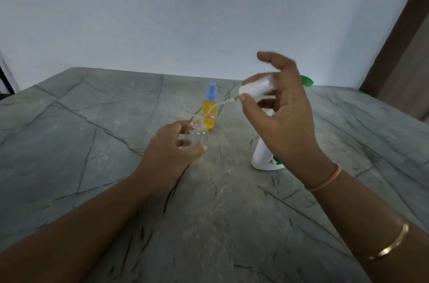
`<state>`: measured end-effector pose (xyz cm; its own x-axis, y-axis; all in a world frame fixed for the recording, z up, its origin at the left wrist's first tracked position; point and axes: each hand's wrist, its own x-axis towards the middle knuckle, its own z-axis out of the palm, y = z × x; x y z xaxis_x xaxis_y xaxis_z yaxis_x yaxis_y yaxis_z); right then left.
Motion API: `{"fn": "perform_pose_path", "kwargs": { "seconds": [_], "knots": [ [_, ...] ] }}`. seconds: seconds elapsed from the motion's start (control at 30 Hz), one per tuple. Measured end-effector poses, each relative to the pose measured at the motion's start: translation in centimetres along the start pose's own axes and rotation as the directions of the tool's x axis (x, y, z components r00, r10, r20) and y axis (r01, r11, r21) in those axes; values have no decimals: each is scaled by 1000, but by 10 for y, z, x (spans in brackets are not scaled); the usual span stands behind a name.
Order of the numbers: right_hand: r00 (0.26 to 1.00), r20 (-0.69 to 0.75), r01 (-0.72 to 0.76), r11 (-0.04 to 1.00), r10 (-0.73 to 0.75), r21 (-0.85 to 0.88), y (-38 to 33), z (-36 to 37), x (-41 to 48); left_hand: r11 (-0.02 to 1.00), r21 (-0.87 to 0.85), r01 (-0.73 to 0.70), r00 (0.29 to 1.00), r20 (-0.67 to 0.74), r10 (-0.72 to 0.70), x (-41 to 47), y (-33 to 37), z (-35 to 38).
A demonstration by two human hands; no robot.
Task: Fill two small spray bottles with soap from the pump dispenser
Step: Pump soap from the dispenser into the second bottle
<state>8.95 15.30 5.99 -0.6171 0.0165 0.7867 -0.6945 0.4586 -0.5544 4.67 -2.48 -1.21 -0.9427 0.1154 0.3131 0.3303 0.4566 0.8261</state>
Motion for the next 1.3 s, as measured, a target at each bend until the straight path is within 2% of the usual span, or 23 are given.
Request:
{"fn": "perform_pose_path", "kwargs": {
  "seconds": [0.13,0.23,0.3,0.37,0.43,0.53,0.7,0.87,1.03,1.3],
  "knots": [
    [993,111,-18,973,45,-229,9,-5,-19,1000,-11,-5,984,-176,3,5,-5,-6],
    [949,189,-191,936,253,-295,14,-14,-28,1000,16,-1,972,-235,5,8,-7,-9],
    [879,212,-383,896,428,-224,17,-18,-36,1000,18,-12,972,-236,16,7,-8,-9],
    [816,204,-513,841,540,-173,20,-20,-48,999,28,-31,974,-224,37,5,-6,-7],
    [765,226,-565,797,603,-215,24,-23,-58,998,43,-52,978,-198,60,3,-4,-4],
    [719,293,-498,762,630,-414,28,-32,-69,995,63,-79,986,-143,88,-1,-1,1],
    [777,223,-419,748,588,-514,25,-45,-71,983,89,-159,983,-82,166,-7,2,5],
    [762,212,-392,697,612,-601,31,-47,-69,958,164,-237,969,-30,245,-11,6,10],
    [759,198,-418,697,621,-582,35,-48,-70,929,230,-291,957,63,284,-14,9,13],
    [836,48,-464,752,546,-468,30,-59,-61,923,232,-306,951,108,288,-16,10,14]
  ]
}}
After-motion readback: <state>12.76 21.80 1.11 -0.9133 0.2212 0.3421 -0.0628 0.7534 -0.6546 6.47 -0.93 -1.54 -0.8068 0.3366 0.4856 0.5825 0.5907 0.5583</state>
